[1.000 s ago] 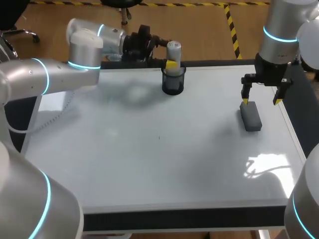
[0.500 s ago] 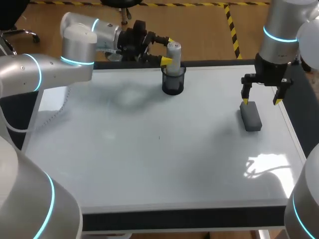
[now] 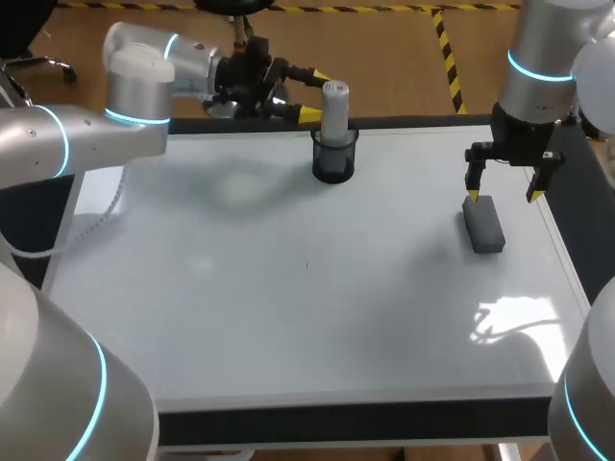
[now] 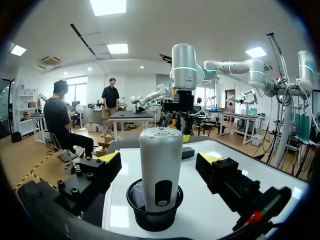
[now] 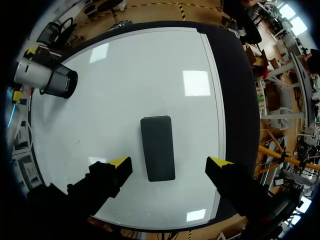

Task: Pick up the inspection probe, press it on each red-marked spot on the whiteboard one by one, put down the probe, pick up the eraser, and wipe off all the red marks.

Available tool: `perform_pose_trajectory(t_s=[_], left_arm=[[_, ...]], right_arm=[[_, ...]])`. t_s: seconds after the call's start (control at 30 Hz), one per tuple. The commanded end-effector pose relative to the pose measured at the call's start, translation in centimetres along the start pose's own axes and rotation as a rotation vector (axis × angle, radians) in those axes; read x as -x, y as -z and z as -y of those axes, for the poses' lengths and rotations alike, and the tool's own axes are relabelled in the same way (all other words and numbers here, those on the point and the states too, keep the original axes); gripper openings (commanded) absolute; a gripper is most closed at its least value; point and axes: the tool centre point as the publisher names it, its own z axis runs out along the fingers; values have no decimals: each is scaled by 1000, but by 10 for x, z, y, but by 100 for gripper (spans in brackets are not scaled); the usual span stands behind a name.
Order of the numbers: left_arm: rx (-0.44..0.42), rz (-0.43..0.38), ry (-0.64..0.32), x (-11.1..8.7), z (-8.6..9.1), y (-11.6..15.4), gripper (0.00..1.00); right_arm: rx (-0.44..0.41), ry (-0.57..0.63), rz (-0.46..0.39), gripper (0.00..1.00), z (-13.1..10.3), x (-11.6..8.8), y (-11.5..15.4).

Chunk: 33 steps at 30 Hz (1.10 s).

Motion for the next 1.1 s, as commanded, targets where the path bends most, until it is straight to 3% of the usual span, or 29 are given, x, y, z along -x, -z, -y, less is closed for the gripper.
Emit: perform_pose_trajectory(t_s=[0.03,0.77,1.1], left_arm=[[5,14,-2,-9,2,8,100],[2,95,-3,-32,-6,63,100],[-15,137,3,-34,-9,76,100]], right_arm=[[1,1,0,100,0,1,1],[1,1,0,100,0,1,1],[1,1,0,100,0,1,1]])
